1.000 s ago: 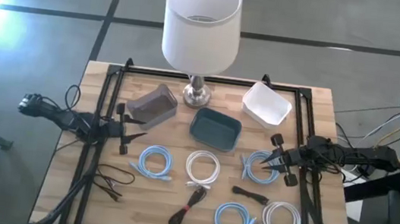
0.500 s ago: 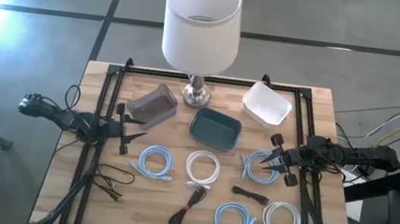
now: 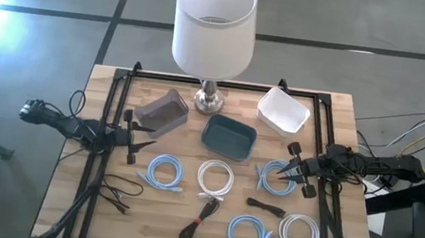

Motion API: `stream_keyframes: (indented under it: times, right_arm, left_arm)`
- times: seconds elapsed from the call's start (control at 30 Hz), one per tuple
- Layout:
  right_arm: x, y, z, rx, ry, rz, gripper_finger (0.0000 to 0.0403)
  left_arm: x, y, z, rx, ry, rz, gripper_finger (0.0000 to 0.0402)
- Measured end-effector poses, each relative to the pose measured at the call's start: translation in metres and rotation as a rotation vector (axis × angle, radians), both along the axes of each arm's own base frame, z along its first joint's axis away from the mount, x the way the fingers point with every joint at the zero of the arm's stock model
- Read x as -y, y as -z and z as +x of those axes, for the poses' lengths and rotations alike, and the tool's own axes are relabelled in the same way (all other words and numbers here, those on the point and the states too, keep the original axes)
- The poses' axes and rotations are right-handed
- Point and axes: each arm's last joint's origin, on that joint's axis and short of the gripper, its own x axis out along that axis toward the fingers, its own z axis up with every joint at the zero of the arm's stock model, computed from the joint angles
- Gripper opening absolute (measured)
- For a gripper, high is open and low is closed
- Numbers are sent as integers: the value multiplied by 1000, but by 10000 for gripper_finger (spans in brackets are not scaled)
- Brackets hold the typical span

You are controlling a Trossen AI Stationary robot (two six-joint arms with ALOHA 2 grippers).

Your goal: Pick & Place USB Port

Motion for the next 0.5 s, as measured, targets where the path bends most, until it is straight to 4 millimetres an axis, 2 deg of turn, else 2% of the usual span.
stream_keyframes:
  times: [0.5]
  right_arm:
    - [0,0,0,0,0,0,89]
  left_arm:
    - [0,0,0,0,0,0,177]
